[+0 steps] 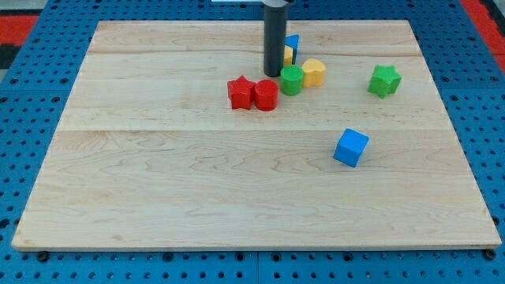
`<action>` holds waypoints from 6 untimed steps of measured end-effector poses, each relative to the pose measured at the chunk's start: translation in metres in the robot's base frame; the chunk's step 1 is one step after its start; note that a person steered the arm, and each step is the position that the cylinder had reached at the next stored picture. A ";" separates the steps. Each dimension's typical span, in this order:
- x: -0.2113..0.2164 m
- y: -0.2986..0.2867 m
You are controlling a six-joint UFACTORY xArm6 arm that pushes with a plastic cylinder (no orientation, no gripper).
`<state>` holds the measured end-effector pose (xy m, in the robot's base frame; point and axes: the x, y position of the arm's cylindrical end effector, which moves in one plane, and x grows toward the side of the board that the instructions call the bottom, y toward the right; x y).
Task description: Move green circle towards the center right
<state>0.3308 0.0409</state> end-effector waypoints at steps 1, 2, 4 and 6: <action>0.018 0.022; 0.033 0.033; 0.071 0.039; 0.089 0.061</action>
<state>0.4196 0.1022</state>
